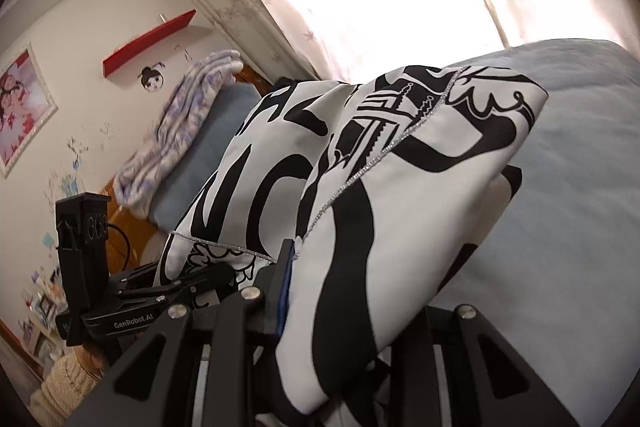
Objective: Fold large clothes
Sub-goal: 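Carry the bundle with both tools and lower it onto the green clothes stack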
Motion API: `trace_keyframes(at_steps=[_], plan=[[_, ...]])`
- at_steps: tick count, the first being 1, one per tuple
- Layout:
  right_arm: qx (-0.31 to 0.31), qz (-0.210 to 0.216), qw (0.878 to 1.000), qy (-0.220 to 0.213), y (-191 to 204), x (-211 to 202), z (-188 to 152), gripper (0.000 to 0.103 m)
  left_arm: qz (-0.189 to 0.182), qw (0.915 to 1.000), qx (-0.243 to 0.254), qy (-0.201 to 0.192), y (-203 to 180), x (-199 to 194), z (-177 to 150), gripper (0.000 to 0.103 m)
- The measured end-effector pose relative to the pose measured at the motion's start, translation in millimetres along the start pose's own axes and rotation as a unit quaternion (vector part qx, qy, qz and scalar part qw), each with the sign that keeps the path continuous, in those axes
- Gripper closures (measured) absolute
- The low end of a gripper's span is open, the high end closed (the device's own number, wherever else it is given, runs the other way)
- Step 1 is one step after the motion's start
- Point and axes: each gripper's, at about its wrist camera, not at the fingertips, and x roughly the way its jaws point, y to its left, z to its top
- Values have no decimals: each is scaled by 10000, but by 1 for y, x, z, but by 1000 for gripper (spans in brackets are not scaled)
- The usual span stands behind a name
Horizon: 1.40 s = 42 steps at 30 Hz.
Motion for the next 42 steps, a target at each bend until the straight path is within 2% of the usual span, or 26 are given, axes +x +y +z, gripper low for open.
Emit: trace_keyframes(at_steps=[3,8,10,13,14,15,16,18,19,21,25,27,29,30,32,33,34,36,38,40,42], plan=[[60,41,9999,-96,1,57,42,78,138,9999,30,24,-2,-20,12,47],[268,18,9995,-151,-19,151,85,78,181,9996,28,213,3,-2,16,47],[444,64,9988,-172,-33,178,91,78,155,9992,18,360,4,13,10,47],[907,171,9957,-101,-64,220,82,78,137,9975,-84,686,27,58,5,45],[1101,129,9938,-18,-77,233,71,77,146,9971,-182,731,33,68,-1,43],[1215,84,9926,-7,-85,241,64,75,127,9969,-282,729,41,75,-5,34],[1306,-15,9914,-43,-95,248,53,74,1,9966,-459,689,52,82,-10,28],[1315,-42,9913,-35,-106,253,42,64,-186,9960,-617,627,65,90,-15,22],[1288,-64,9917,3,-109,253,38,62,-166,9964,-587,590,66,89,-19,20],[1247,-79,9920,158,-108,253,38,56,-43,9978,-415,519,63,84,-22,18],[1028,-401,9924,550,-95,244,48,52,398,9984,-171,368,56,55,-21,17],[980,-588,9906,749,-90,235,54,52,671,9974,-219,155,60,35,-16,17],[929,-1037,9872,771,-82,220,60,52,857,9955,-405,1,63,20,-11,17],[907,-1240,9852,757,-81,213,61,52,932,9944,-482,-113,62,11,-9,19],[642,-1773,9808,489,-67,200,70,52,1041,9924,-563,-345,58,3,-4,33],[448,-1897,9804,299,-57,198,75,52,1041,9918,-585,-448,54,3,-2,51],[273,-1955,9803,116,-52,192,77,52,1054,9915,-603,-464,49,4,1,64],[-29,-1858,9824,-188,-38,195,87,52,1194,9899,-618,-449,39,16,5,74],[-212,-1793,9830,-322,-30,210,96,52,1463,9862,-617,-466,28,31,7,77],[-355,-1983,9790,-315,-28,231,101,52,1637,9834,-633,-469,24,46,7,79],[-419,-2148,9757,-89,-32,261,102,52,1901,9789,-564,-499,23,61,4,79]])
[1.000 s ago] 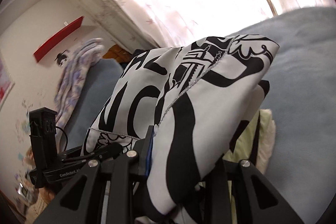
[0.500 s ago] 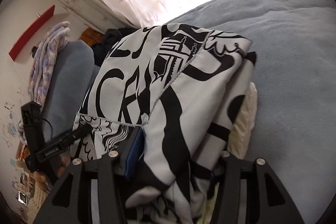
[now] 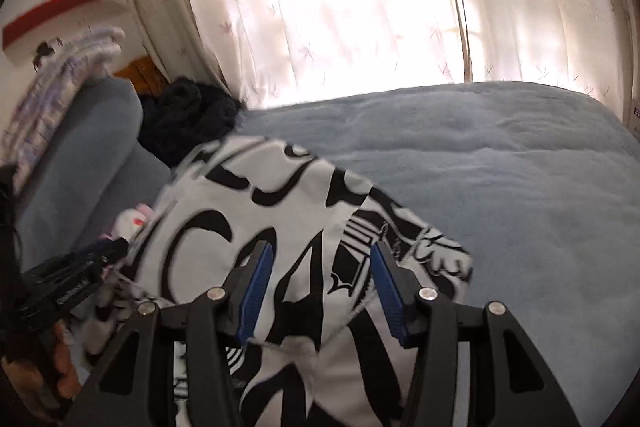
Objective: Fold large clothes
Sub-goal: 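Carry the bundle with both tools and lower it onto the green clothes stack, then open both tools and release the bundle on top of the stack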
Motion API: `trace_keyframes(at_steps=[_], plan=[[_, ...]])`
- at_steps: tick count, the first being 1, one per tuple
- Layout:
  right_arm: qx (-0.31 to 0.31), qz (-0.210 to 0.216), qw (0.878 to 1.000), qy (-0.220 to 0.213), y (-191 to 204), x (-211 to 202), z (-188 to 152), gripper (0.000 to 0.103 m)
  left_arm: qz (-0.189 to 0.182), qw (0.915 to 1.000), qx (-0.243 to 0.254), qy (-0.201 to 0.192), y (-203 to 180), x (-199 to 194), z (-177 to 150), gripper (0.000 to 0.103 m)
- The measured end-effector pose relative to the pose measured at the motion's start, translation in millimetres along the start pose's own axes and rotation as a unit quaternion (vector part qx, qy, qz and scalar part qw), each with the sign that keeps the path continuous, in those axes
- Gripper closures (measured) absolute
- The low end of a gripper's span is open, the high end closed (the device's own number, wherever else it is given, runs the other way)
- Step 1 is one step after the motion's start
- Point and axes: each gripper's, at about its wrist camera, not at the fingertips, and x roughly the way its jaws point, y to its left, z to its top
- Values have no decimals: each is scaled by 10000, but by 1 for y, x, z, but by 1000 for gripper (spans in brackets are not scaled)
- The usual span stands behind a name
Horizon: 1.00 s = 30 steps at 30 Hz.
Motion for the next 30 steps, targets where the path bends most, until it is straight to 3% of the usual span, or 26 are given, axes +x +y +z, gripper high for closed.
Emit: trace_keyframes(at_steps=[3,6,17,20,24,28,30], plan=[[35,-216,9990,394,-7,36,-8,52,370,9991,155,99,-3,21,-8,79],[114,-65,9985,530,-19,50,-15,52,472,9987,156,149,1,38,-18,79],[-148,-116,9984,531,-20,65,-28,52,629,9978,176,96,1,57,-32,79],[-192,-185,9980,570,-17,61,-28,50,617,9980,159,56,2,53,-32,79],[-6,-123,9982,595,-19,40,-28,48,298,9995,-84,115,13,36,-36,76],[414,109,9959,800,-24,7,-32,47,83,9995,-134,258,21,7,-40,60],[419,184,9956,816,-20,-22,-33,47,79,9996,-49,271,21,-16,-44,57]])
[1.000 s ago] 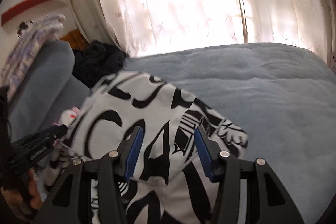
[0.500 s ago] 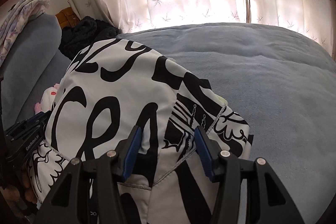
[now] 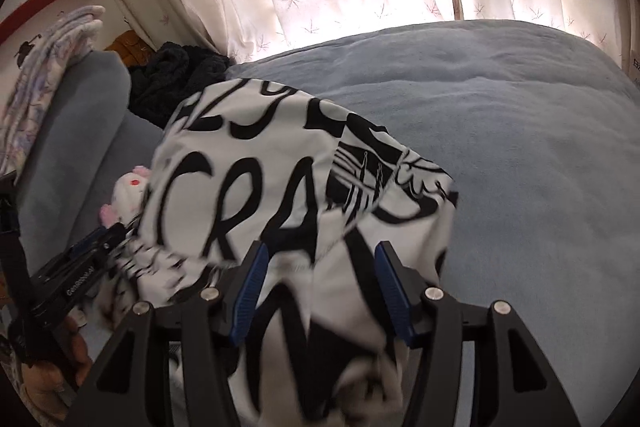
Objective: Fold large clothes
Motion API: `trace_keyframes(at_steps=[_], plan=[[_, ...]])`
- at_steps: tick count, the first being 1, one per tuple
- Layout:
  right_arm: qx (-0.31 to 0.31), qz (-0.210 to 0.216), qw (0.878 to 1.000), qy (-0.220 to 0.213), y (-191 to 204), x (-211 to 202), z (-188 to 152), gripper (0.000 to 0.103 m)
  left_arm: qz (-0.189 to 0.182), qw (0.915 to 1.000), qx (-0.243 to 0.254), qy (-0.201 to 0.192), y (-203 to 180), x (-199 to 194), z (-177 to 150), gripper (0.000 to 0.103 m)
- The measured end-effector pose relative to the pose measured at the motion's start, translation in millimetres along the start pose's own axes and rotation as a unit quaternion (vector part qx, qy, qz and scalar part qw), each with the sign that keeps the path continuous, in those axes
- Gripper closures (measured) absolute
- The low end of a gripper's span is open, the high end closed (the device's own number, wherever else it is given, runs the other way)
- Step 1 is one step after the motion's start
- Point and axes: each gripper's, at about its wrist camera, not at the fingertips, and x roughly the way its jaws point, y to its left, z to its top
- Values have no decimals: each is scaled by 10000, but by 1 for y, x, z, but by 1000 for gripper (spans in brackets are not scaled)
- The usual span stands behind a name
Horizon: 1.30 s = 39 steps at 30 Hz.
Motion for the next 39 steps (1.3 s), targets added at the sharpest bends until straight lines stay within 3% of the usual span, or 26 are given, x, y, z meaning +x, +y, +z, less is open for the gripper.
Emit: trace_keyframes(at_steps=[5,10,14,18,21,26,29,34,39], plan=[[-184,167,9997,3,17,-81,-20,47,-50,9998,165,-65,-1,-66,-19,47],[-314,207,9993,-38,25,-164,-44,47,-196,9995,169,-189,-6,-151,-44,46],[-347,248,9989,-189,24,-244,-70,47,-319,9987,113,-393,-7,-222,-66,45],[-294,342,9982,-389,21,-313,-93,43,-455,9969,111,-636,-11,-278,-89,34],[-229,388,9975,-543,14,-358,-116,41,-616,9952,142,-743,-18,-314,-114,34],[-282,402,9970,-602,2,-393,-165,40,-940,9922,122,-807,-34,-356,-165,31],[-346,320,9973,-559,-6,-396,-200,40,-1011,9908,130,-885,-46,-369,-204,23],[-398,156,9977,-532,-21,-390,-254,40,-1154,9892,160,-885,-63,-374,-253,21],[-36,0,9987,-515,-46,-381,-299,40,-1278,9895,18,-679,-77,-366,-294,18]])
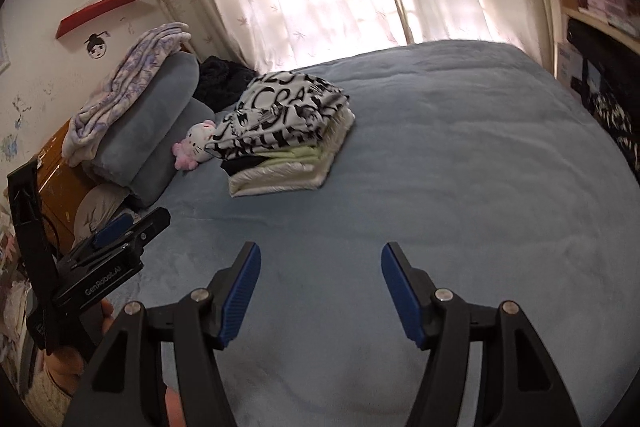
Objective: Fold large clothes
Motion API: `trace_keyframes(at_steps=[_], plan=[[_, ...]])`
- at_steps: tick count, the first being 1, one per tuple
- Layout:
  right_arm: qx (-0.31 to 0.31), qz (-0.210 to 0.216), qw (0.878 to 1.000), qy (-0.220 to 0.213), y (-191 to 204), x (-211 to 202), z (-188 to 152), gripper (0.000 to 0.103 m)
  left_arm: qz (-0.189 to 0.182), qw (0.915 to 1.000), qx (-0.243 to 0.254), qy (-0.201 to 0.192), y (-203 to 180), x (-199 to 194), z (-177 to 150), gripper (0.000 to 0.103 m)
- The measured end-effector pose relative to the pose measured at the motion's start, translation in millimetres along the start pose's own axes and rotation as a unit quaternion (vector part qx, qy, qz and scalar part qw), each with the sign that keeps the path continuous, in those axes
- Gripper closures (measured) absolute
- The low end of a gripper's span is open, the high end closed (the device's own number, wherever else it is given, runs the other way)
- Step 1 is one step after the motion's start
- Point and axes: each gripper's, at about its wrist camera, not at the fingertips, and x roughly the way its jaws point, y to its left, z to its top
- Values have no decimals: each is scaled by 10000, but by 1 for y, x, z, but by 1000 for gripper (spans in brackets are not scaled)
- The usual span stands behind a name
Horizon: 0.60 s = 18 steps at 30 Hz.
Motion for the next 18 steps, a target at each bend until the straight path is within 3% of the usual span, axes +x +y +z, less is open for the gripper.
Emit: trace_keyframes(at_steps=[5,18], plan=[[354,-235,9989,186,-21,12,-34,33,19,9999,51,151,-10,7,-25,16],[453,-788,9951,378,-38,22,-90,32,-145,9957,81,912,-37,25,-88,12]])
